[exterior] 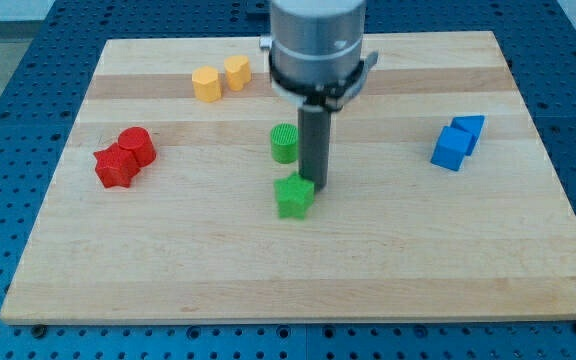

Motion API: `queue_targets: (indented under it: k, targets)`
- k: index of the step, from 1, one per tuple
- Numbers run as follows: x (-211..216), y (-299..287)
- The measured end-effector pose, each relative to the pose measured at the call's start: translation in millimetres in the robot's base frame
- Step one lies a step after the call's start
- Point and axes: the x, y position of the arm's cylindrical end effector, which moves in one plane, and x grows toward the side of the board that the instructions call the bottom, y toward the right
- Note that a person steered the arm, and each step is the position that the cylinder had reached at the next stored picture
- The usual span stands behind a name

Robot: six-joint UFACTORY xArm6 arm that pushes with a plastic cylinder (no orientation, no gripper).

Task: Push the green blocks to the bottom

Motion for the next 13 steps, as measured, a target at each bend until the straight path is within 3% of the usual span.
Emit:
queue_targets:
  k: [1, 3, 5, 8, 9, 10, 11, 12, 13]
  targets:
    - [51, -4]
    - [-17, 5]
    - [28, -37]
    - [55, -36]
    - [36, -16]
    - [-52, 44]
    - [-70, 47]
    - [-137, -7]
    - [-152, -39]
